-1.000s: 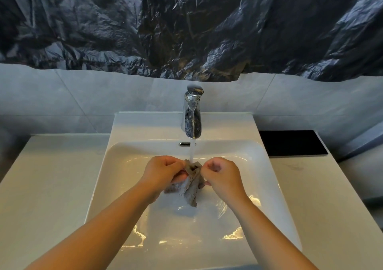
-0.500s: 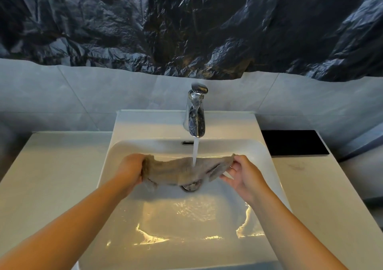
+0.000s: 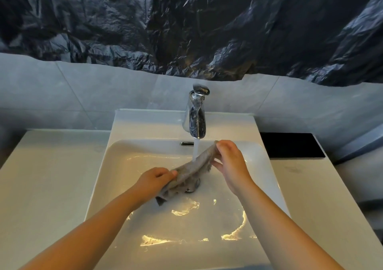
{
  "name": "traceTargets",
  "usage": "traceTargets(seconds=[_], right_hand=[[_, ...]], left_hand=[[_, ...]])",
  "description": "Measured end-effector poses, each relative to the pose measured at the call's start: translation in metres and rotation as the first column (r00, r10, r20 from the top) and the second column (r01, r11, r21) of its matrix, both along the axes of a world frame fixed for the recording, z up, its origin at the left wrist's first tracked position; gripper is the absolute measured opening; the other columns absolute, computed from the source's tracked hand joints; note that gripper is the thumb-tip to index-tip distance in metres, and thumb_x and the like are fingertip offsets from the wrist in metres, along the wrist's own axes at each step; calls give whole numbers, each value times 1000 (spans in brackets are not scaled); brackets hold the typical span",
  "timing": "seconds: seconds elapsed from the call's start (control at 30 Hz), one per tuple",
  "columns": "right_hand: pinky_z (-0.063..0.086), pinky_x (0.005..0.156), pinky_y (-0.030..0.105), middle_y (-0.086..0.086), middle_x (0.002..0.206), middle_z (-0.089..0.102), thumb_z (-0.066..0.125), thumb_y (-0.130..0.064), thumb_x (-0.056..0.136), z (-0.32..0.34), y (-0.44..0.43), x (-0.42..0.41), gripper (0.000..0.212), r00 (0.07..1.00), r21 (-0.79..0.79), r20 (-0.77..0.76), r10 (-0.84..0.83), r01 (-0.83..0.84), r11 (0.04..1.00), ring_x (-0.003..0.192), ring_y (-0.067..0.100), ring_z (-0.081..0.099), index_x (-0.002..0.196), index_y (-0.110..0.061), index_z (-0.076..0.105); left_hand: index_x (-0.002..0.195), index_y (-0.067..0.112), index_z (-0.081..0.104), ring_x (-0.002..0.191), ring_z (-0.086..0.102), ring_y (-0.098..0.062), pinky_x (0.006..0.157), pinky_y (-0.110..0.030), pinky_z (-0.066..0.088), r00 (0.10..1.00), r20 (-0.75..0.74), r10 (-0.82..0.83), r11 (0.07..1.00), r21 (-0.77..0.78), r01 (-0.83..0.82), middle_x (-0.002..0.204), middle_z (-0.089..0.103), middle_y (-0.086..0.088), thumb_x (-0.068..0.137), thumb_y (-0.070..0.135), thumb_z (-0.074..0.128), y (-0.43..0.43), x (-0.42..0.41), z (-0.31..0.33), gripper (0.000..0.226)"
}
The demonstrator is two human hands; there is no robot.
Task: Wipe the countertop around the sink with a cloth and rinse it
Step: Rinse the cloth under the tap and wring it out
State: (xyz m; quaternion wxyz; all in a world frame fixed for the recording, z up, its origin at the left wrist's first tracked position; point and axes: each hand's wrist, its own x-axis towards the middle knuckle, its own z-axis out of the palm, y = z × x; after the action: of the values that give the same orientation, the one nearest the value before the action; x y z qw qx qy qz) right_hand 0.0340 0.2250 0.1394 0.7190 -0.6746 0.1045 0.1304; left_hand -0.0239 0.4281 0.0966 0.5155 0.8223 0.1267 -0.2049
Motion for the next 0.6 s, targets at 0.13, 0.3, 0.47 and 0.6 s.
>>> traceTargets(seconds=[0.13,0.3,0.47,0.6], right_hand=[[50,93,46,3,95,59,46,-25,98,-13,1,-6,13,994,-246,95,52,-27,969,96,20,58,86,-25,52],[54,88,42,14,109,61,36,-28,102,-31,14,-12,15,985,-73,-140,105,-116,991,102,31,64,98,-20,48],[53,76,35,15,97,62,40,-20,100,-25,25,-19,18,985,311,-170,-11,64,948,91,24,63,101,-9,54],[51,74,20,-3,96,66,49,-32,97,-21,35,-30,17,994,-90,107,-34,44,995,88,7,62,101,-21,61]], left_hand=[[94,3,68,83,66,-38,77,-47,57,918,-78,389,849,-356,-390,89,67,-25,91,37,57,-7,3,7,36],[93,6,69,82,69,-34,74,-44,56,880,-47,473,795,-409,-449,86,71,-19,90,44,57,-16,11,8,39],[97,12,61,87,63,-23,78,-39,49,882,80,465,871,-219,-439,90,65,-8,91,54,48,-35,23,5,44],[94,16,58,87,62,-22,83,-43,51,899,99,427,893,-203,-402,91,64,-7,95,54,36,-58,28,7,44]])
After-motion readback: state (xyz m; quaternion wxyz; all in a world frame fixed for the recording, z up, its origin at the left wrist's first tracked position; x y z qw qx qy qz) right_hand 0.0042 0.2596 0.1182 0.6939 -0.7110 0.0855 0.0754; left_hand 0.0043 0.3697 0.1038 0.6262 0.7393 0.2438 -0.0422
